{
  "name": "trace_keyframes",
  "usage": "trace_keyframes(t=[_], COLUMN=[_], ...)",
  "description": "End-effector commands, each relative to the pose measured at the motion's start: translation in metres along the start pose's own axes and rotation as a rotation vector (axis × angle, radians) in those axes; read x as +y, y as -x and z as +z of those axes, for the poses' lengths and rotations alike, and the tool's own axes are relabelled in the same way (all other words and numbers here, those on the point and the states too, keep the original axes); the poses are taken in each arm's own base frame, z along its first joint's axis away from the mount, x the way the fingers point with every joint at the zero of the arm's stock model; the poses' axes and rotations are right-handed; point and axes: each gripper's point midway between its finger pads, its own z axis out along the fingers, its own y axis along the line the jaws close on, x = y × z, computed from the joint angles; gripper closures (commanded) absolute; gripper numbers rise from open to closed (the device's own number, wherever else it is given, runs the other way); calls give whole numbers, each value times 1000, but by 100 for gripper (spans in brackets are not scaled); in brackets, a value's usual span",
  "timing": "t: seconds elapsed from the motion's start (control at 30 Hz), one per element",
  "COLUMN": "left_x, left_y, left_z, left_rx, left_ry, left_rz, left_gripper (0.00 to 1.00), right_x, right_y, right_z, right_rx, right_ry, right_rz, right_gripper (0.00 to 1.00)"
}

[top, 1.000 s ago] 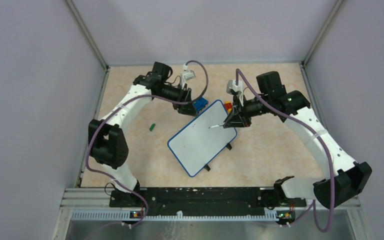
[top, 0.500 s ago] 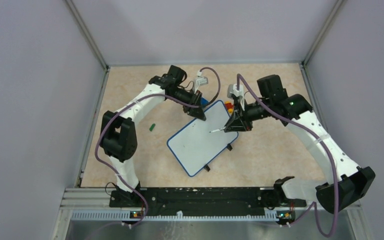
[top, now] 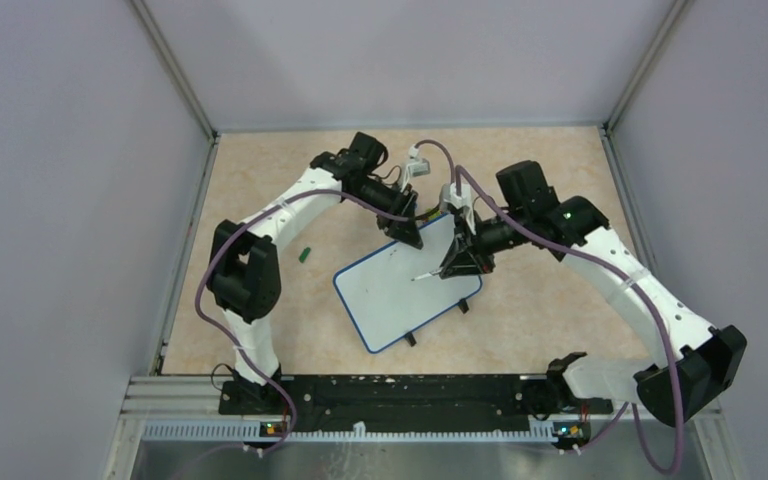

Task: Write a sentence on the whiteboard
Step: Adjust the whiteboard on the whiteboard stand.

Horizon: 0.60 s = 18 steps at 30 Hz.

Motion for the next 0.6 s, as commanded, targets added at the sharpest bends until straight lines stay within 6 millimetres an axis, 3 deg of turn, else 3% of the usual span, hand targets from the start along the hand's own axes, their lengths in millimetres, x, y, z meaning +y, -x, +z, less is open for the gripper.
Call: trace_keyframes(t=[0.0,0.13,0.27,0.4,0.57], left_x=[-12,-15,-16,-17,-17], left_y=[22,15,-4,-24,-24], left_z=[-17,-43,-65,-63,-58], left_rx=[-39,-61,-75,-53,-55], left_ry=[12,41,79,77,38], left_rz=[87,69,30,3,-17], left_gripper=[46,44,44,46,63], right_x=[-1,0,3,7,8], right_y=[8,9,12,16,20], right_z=[6,12,17,19,22], right_rx=[-24,-22,-22,-32,-31], right_ry=[-36,-30,-7,23,15], right_rz=[-54,-64,-80,-91,-101], right_gripper=[100,100,100,100,100])
